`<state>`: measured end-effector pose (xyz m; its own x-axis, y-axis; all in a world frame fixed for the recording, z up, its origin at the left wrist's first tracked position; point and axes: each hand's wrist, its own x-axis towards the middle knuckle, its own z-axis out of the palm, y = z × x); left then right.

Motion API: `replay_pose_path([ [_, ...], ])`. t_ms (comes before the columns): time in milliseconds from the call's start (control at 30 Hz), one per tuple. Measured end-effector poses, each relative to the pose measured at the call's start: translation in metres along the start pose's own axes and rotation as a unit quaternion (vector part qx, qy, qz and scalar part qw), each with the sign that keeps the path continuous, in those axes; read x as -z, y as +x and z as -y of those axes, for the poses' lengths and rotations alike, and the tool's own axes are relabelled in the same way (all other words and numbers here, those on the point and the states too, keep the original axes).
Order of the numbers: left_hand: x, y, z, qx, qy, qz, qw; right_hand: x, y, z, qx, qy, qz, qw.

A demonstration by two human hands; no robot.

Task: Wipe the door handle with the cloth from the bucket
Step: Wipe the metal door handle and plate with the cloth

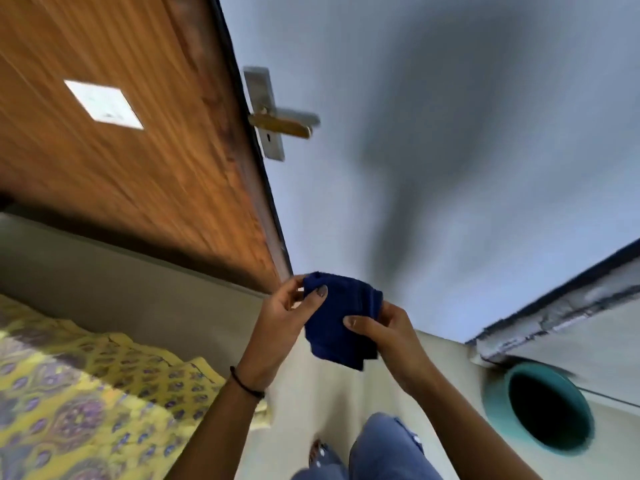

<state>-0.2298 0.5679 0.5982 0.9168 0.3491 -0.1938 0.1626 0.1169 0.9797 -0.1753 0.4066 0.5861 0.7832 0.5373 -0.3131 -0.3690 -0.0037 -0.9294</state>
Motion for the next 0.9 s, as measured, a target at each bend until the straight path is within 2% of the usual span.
replay_pose_path([
  [233, 0.087, 0.088, -0.041, -0.097, 0.092, -0.061, 0.989, -0.045, 0.081, 0.047, 0.012, 0.161, -0.083, 0.983],
  [333, 0.118, 0.141, -0.066, -0.168, 0.156, -0.103, 0.968, -0.057, 0.123, 0.068, 0.061, 0.061, -0.161, 0.983],
  [467, 0.152, 0.210, -0.095, -0.279, 0.289, -0.146, 0.904, -0.083, 0.177, 0.104, 0.193, -0.052, -0.245, 0.949],
  [567, 0.167, 0.249, -0.115, -0.349, 0.358, -0.171, 0.849, -0.107, 0.221, 0.131, 0.303, -0.104, -0.276, 0.906],
  [667, 0.182, 0.288, -0.123, -0.409, 0.427, -0.216, 0.777, -0.133, 0.264, 0.148, 0.363, -0.221, -0.303, 0.853],
  [733, 0.187, 0.307, -0.121, -0.436, 0.467, -0.234, 0.732, -0.145, 0.289, 0.146, 0.359, -0.335, -0.301, 0.818],
  [800, 0.190, 0.324, -0.116, -0.468, 0.497, -0.236, 0.691, -0.154, 0.310, 0.132, 0.346, -0.466, -0.300, 0.757],
  [867, 0.196, 0.339, -0.112, -0.486, 0.519, -0.227, 0.665, -0.164, 0.323, 0.115, 0.323, -0.571, -0.283, 0.699],
  [900, 0.201, 0.344, -0.110, -0.491, 0.527, -0.223, 0.657, -0.167, 0.326, 0.108, 0.306, -0.602, -0.268, 0.687],
])
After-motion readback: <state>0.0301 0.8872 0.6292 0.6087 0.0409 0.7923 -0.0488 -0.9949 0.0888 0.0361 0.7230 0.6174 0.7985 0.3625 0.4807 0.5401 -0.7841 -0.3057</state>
